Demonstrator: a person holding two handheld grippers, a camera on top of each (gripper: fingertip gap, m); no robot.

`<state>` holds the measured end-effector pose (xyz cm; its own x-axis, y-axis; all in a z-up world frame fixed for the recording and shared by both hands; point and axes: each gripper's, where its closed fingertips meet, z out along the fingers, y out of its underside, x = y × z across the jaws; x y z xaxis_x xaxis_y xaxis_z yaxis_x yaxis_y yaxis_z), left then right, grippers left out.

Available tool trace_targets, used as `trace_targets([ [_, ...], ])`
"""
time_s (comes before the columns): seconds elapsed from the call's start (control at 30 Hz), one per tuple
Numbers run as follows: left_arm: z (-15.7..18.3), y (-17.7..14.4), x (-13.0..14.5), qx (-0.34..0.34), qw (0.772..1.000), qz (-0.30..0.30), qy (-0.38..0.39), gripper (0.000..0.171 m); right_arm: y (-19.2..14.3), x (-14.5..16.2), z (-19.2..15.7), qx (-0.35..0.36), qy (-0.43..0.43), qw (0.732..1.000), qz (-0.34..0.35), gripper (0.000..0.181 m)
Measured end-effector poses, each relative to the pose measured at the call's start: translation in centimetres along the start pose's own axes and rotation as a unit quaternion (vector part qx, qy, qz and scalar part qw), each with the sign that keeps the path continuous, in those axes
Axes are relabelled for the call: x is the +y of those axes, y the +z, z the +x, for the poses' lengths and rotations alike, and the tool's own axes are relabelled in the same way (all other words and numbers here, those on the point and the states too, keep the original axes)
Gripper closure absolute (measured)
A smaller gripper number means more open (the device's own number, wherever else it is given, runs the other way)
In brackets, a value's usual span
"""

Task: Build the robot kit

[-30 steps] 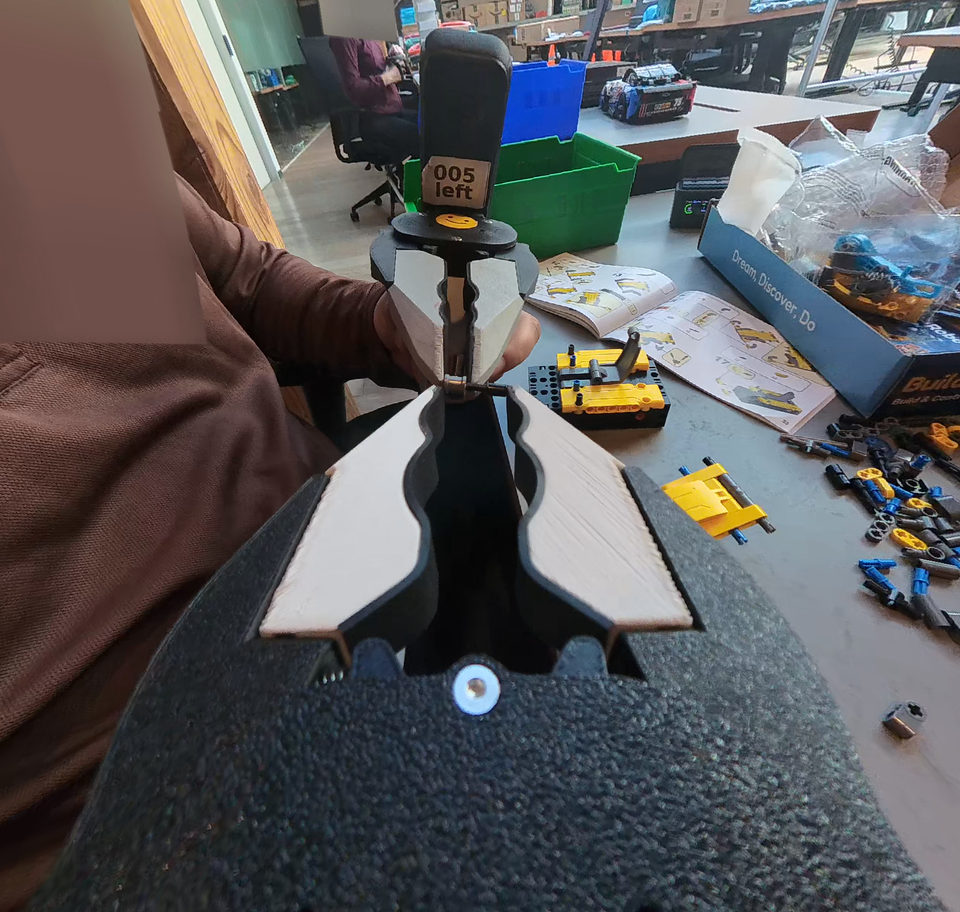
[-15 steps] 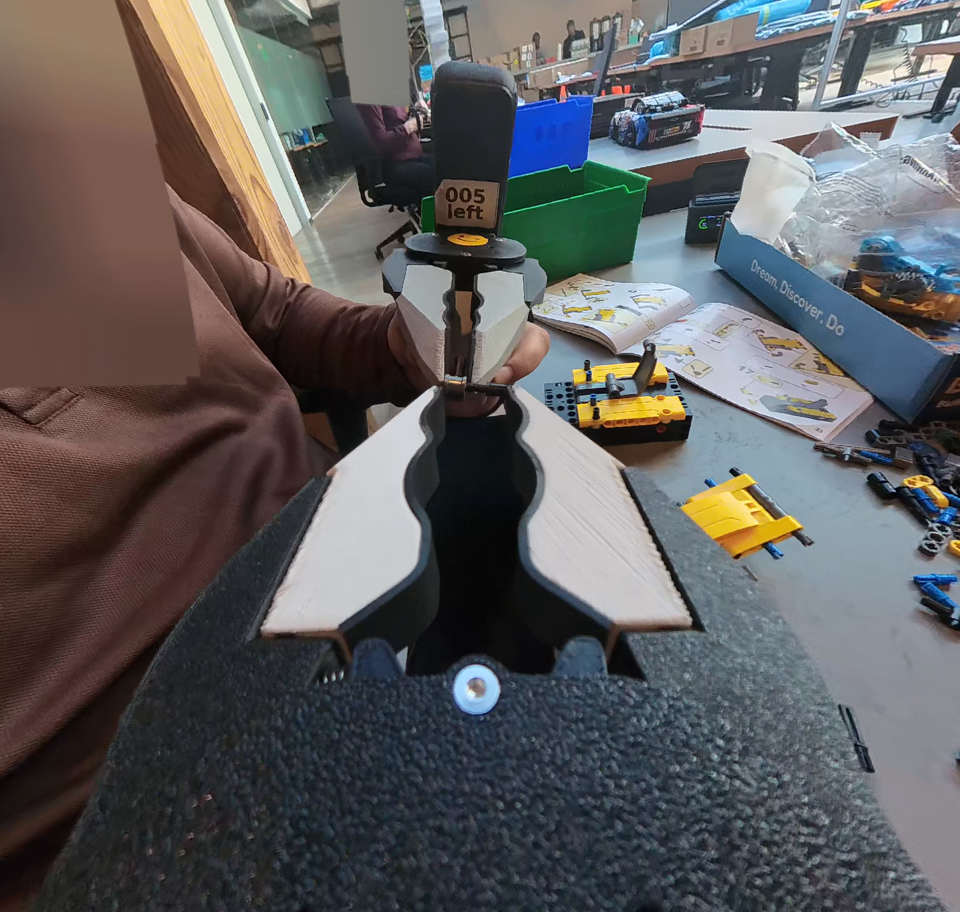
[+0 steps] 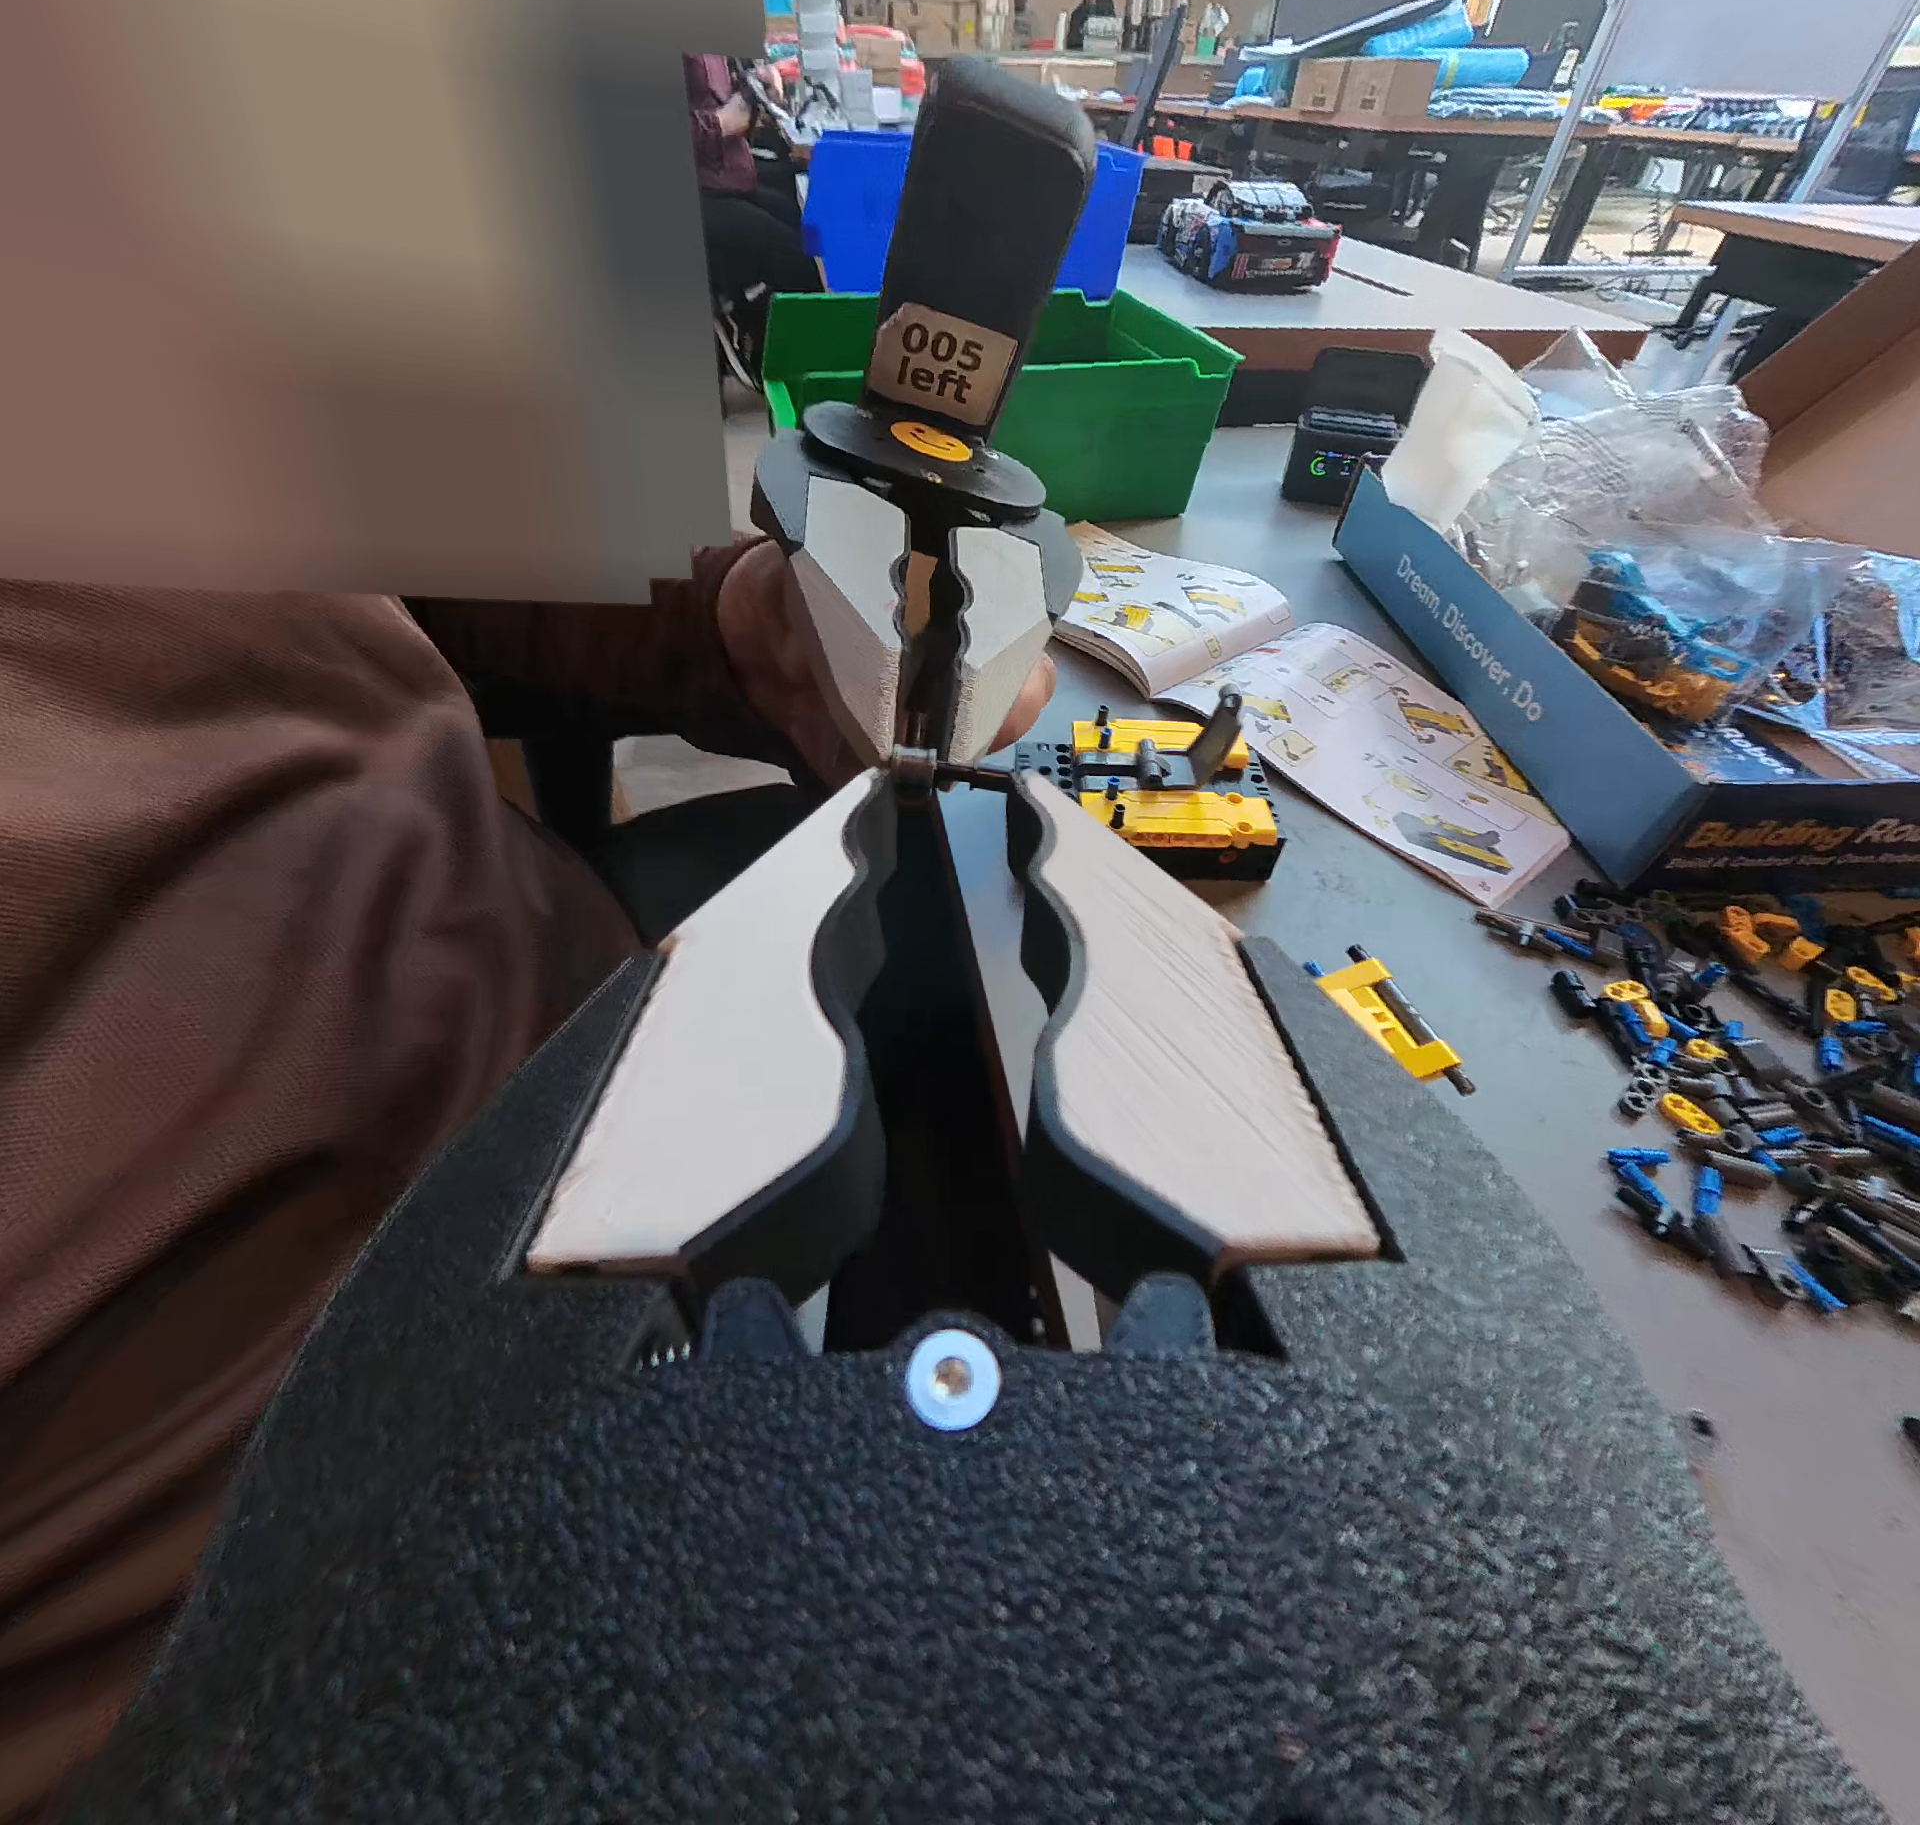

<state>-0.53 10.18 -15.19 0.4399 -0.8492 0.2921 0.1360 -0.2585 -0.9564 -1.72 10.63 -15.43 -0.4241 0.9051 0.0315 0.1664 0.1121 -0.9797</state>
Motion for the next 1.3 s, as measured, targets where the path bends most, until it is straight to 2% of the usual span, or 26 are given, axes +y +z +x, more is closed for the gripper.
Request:
trace_targets([
  [0.13, -0.2, 0.0, 0.5, 0.007, 1.000, -0.007, -0.014, 0.166, 0.1, 0.5, 0.1, 0.010, -0.031, 0.999, -0.021, 0.164],
  [0.4, -0.7, 0.0, 2.1, -0.008, 0.997, -0.070, 0.012, 0.166, 0.4, 2.1, 0.1, 0.012, -0.063, 0.996, -0.057, 0.165],
  [0.57, -0.6, -0.2, 2.4, 0.012, 0.997, -0.077, -0.006, 0.166, 0.7, 2.3, -0.1, 0.007, -0.066, 0.996, -0.067, 0.164],
  [0.63, -1.4, -0.4, 3.0, -0.006, 0.995, -0.102, 0.018, 0.166, 1.1, 3.0, 0.3, 0.002, -0.037, 0.996, -0.078, 0.164],
  [0.7, -2.0, -0.5, 3.9, -0.033, 0.987, -0.142, 0.064, 0.166, 1.4, 4.0, 0.6, 0.003, -0.044, 0.995, -0.094, 0.163],
  [0.77, -2.9, -0.5, 4.8, -0.086, 0.968, -0.187, 0.140, 0.166, 1.5, 5.1, 1.3, 0.016, -0.021, 0.994, -0.109, 0.163],
  [0.83, -3.6, -0.6, 5.0, -0.128, 0.943, -0.218, 0.216, 0.166, 1.4, 5.8, 2.2, 0.027, 0.036, 0.993, -0.108, 0.151],
  [0.9, -4.1, -0.8, 5.3, -0.160, 0.915, -0.239, 0.284, 0.167, 1.1, 5.5, 2.3, 0.017, 0.078, 0.993, -0.090, 0.155],
  [0.97, -4.7, -0.9, 6.1, -0.181, 0.880, -0.268, 0.349, 0.167, 0.7, 4.9, 3.1, 0.024, 0.111, 0.991, -0.071, 0.156],
  [1.07, -5.4, -0.9, 7.0, -0.208, 0.807, -0.307, 0.461, 0.166, 0.4, 5.0, 3.5, 0.016, 0.155, 0.986, -0.067, 0.153],
  [1.17, -5.2, -0.4, 7.5, -0.209, 0.757, -0.315, 0.533, 0.166, 0.8, 6.4, 2.9, 0.004, 0.168, 0.981, -0.097, 0.157],
  [1.23, -5.0, -0.2, 7.8, -0.208, 0.736, -0.316, 0.561, 0.166, 1.2, 7.3, 2.7, 0.008, 0.161, 0.979, -0.122, 0.161],
  [1.3, -5.2, -0.3, 7.7, -0.218, 0.720, -0.316, 0.579, 0.167, 1.4, 7.6, 2.1, -0.006, 0.157, 0.979, -0.132, 0.173],
])
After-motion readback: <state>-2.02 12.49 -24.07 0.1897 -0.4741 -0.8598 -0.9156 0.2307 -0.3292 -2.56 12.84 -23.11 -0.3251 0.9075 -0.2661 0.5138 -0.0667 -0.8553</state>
